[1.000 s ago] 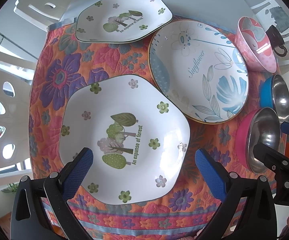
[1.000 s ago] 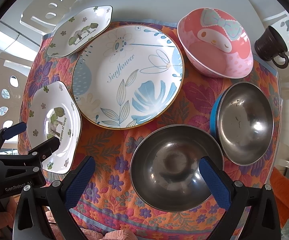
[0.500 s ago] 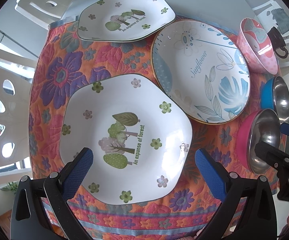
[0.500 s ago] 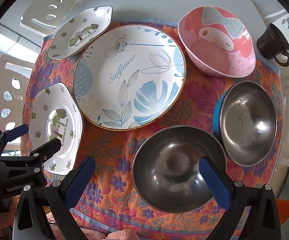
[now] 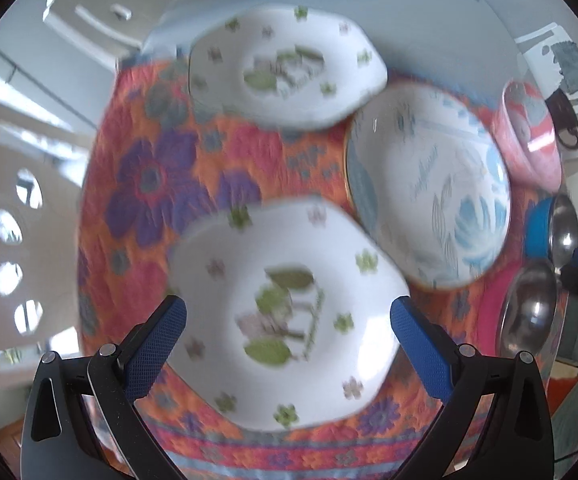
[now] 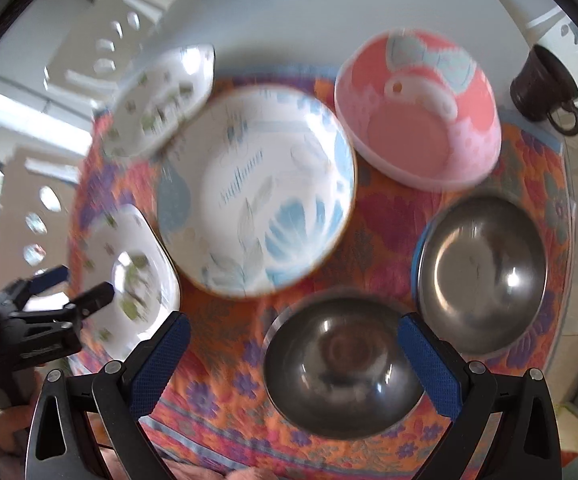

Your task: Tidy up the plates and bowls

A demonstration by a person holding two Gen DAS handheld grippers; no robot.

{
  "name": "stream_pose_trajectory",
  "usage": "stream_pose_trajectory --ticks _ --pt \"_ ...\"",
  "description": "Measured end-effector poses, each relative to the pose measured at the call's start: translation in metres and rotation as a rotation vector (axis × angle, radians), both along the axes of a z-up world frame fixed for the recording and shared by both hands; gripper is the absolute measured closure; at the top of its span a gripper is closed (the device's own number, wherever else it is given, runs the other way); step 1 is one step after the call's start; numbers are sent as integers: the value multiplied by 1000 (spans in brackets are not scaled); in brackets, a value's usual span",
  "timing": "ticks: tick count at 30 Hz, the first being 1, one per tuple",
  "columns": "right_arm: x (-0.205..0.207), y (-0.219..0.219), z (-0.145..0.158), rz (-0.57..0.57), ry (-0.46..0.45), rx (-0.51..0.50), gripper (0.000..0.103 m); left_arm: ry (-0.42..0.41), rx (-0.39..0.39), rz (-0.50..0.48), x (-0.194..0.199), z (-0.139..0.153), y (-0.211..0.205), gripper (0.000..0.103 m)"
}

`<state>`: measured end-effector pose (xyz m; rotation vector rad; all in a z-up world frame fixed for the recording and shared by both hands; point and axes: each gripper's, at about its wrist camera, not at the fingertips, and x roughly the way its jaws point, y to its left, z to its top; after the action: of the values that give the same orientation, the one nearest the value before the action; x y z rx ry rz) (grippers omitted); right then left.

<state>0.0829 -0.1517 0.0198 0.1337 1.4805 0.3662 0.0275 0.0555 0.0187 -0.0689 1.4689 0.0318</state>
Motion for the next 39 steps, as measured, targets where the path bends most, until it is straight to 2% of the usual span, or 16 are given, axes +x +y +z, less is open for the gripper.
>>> stream_pose_trajectory --ticks 3,5,9,16,20,29,33,38,39 --pt "27 -12 11 -64 -6 140 0 0 -41 -6 24 -3 5 1" --pt "45 -14 7 -98 33 177 0 -9 -58 3 42 -7 7 1" --pt "62 -9 -11 -148 53 154 0 -19 -89 -6 64 -15 -6 1" --pt "61 0 -49 -194 91 146 0 41 -97 -22 79 -51 -26 2" --pt "66 -2 -67 -229 114 144 0 49 -107 -47 91 -62 -36 2" --pt "81 12 -87 -179 114 6 0 143 -77 -100 109 -103 -62 0" --pt "79 18 -79 -135 84 -68 0 134 -82 -129 113 -105 -66 0" --pt "85 -4 -106 -198 161 36 0 139 -92 -105 119 -104 -58 0" --pt "86 -8 -107 -206 153 44 0 139 -93 -102 118 -106 -56 0"
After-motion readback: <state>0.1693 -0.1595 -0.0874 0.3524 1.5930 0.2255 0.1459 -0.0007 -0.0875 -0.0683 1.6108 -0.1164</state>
